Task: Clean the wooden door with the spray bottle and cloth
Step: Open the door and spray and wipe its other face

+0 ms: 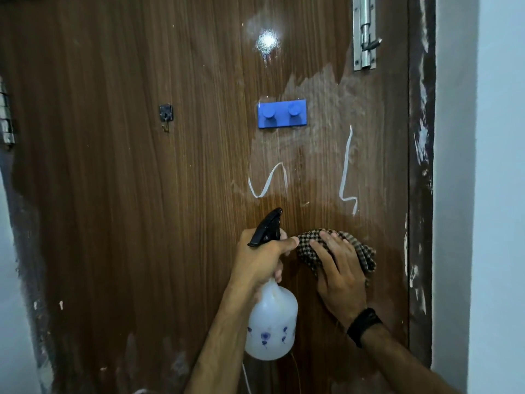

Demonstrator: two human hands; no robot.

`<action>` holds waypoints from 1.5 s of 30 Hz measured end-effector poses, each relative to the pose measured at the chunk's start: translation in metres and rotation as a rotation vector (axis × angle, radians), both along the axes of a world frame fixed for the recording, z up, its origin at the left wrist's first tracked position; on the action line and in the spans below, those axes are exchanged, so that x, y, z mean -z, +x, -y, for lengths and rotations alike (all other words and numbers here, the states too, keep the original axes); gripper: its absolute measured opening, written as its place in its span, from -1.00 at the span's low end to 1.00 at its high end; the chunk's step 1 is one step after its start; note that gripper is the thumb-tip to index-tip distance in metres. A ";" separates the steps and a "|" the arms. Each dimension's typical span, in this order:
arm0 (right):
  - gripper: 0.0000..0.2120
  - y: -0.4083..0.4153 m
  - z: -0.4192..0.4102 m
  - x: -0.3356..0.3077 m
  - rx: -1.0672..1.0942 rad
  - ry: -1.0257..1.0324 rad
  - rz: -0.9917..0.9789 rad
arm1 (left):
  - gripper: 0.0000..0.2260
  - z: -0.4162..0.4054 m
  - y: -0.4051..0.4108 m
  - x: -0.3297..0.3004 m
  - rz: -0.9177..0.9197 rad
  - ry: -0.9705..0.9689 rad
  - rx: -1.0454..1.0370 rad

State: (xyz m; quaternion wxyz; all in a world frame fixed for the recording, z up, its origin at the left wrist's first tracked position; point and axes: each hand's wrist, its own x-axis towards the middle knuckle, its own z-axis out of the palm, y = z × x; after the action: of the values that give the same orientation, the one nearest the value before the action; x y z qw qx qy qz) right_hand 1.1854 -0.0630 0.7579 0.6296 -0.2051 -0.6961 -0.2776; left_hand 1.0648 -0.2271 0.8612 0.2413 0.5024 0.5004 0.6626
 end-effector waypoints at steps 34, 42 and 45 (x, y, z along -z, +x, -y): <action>-0.58 -0.058 0.017 -0.155 -0.102 -0.023 -0.307 | -0.89 0.013 -0.039 -0.035 -0.004 0.015 -0.039; -0.58 -0.071 0.019 -0.085 -0.033 0.033 -0.079 | -0.87 0.014 -0.046 -0.030 0.009 -0.023 -0.061; -0.58 -0.072 0.022 -0.074 -0.045 0.032 -0.031 | -0.78 0.016 -0.049 -0.025 -0.029 -0.051 -0.059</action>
State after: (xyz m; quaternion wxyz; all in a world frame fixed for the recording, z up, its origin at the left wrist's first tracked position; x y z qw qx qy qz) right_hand 1.1131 -0.0849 0.8318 0.6496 -0.1835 -0.6862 -0.2712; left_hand 1.0160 -0.2435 0.8863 0.2273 0.4905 0.5351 0.6492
